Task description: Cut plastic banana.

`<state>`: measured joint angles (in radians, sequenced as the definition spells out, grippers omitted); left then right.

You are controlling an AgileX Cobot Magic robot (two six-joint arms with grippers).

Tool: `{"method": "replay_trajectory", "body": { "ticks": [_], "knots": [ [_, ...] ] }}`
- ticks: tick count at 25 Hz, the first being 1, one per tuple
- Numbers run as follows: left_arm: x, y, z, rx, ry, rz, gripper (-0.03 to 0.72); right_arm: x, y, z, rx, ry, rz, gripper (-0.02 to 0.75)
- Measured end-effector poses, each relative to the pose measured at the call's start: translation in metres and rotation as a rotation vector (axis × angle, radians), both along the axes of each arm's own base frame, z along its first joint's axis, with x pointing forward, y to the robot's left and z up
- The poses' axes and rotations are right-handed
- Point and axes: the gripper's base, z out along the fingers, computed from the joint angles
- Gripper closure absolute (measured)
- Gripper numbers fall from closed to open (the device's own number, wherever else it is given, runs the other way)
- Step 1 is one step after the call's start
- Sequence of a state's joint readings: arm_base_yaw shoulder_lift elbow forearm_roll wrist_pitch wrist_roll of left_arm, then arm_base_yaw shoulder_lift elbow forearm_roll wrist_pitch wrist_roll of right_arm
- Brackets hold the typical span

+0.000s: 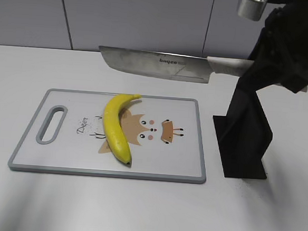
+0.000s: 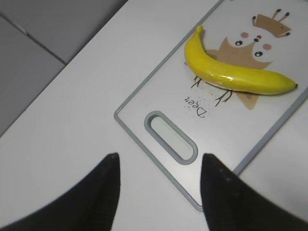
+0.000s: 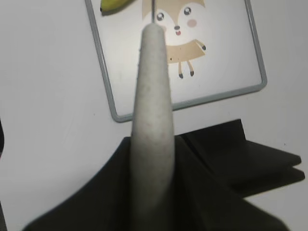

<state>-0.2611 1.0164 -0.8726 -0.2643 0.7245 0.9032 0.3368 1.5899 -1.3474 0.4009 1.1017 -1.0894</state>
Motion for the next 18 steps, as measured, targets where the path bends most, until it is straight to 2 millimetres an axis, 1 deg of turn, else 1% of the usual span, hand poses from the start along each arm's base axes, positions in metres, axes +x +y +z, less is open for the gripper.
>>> {"method": "replay_trajectory", "body": {
  "ticks": [2, 5, 8, 10, 13, 16, 18],
  "knots": [
    [0.018, -0.009, 0.004, 0.038, 0.001, -0.057, 0.166, 0.009, 0.006, -0.002, 0.023, 0.015, 0.022, 0.563],
    [0.044, -0.023, 0.004, 0.106, 0.014, -0.151, 0.166, 0.025, 0.015, -0.004, 0.037, 0.029, 0.071, 0.563],
    [0.069, -0.037, -0.004, 0.167, 0.056, -0.243, 0.167, 0.040, 0.026, -0.008, 0.037, 0.033, 0.106, 0.563],
    [0.082, -0.046, -0.008, 0.188, 0.084, -0.293, 0.167, 0.050, 0.036, -0.011, 0.037, 0.030, 0.126, 0.563],
    [0.099, -0.060, -0.015, 0.199, 0.110, -0.339, 0.167, 0.058, 0.052, -0.016, 0.039, 0.032, 0.159, 0.563],
    [0.112, -0.069, -0.021, 0.201, 0.122, -0.356, 0.168, 0.062, 0.069, -0.026, 0.036, 0.050, 0.194, 0.563],
    [0.118, -0.072, -0.027, 0.201, 0.134, -0.363, 0.176, 0.064, 0.076, -0.031, 0.036, 0.063, 0.209, 0.563]
  ]
}}
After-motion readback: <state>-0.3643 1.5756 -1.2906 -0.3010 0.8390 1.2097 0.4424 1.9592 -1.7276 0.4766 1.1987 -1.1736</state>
